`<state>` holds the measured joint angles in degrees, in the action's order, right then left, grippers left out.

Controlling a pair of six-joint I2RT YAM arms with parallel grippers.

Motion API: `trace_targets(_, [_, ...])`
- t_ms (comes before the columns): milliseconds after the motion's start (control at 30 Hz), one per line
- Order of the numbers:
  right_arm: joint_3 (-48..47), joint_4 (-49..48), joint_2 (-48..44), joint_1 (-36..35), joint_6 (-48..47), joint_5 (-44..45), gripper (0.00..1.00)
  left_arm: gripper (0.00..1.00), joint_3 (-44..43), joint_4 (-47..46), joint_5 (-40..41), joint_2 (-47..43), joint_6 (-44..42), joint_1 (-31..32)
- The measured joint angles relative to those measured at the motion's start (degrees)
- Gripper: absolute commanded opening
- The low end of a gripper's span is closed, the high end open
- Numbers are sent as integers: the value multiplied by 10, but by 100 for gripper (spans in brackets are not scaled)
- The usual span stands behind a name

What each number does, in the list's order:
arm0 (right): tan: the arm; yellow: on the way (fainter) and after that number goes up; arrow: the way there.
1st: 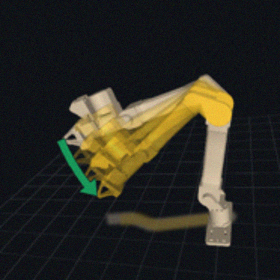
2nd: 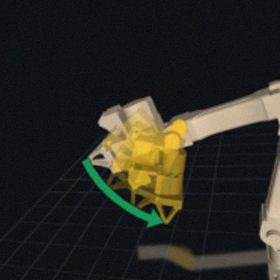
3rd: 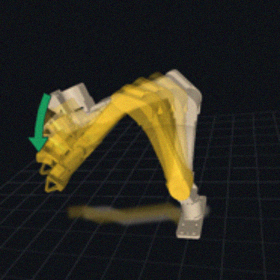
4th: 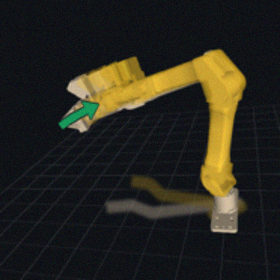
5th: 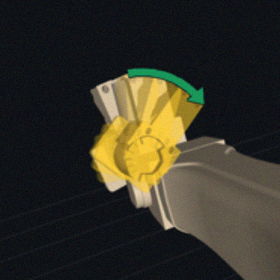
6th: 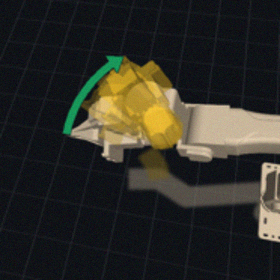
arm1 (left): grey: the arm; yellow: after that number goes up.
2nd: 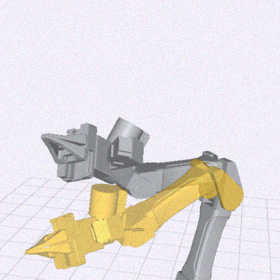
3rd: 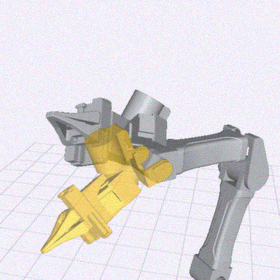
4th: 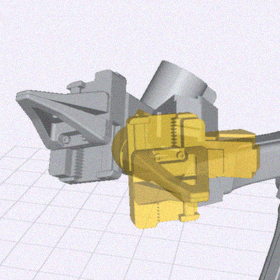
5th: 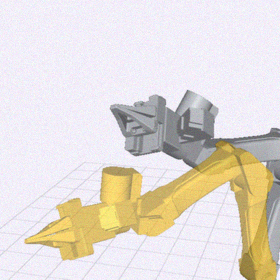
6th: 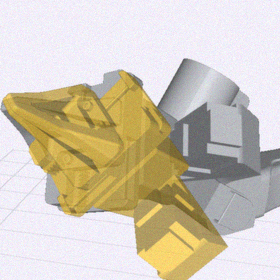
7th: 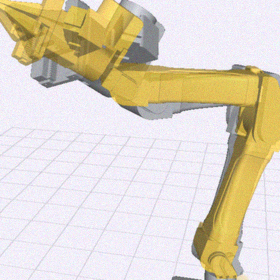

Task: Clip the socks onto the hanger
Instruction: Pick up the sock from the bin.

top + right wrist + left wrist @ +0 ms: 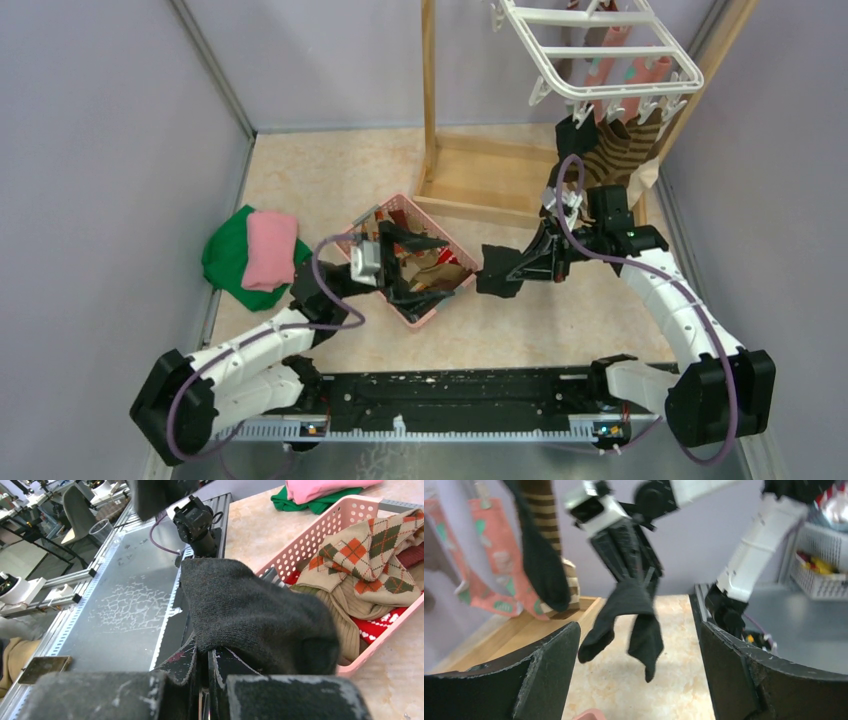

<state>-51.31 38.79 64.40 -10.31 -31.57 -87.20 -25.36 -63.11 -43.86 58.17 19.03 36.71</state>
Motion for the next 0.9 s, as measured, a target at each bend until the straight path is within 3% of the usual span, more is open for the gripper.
trace_targets(133, [1,-43,1,2,48,2,0,92,11,95,17,-21,-171,82])
trace_targets(300, [3,-80,2,3,84,4,0,80,16,137,29,45,-221,92])
trace_targets(567, [3,-89,2,3,87,6,0,65,11,118,42,149,-135,92])
trace_targets(733, [3,-87,2,3,81,8,0,63,7,32,35,214,-39,92])
trace_targets(900, [3,-85,2,3,73,12,0,51,6,-57,27,244,35,92])
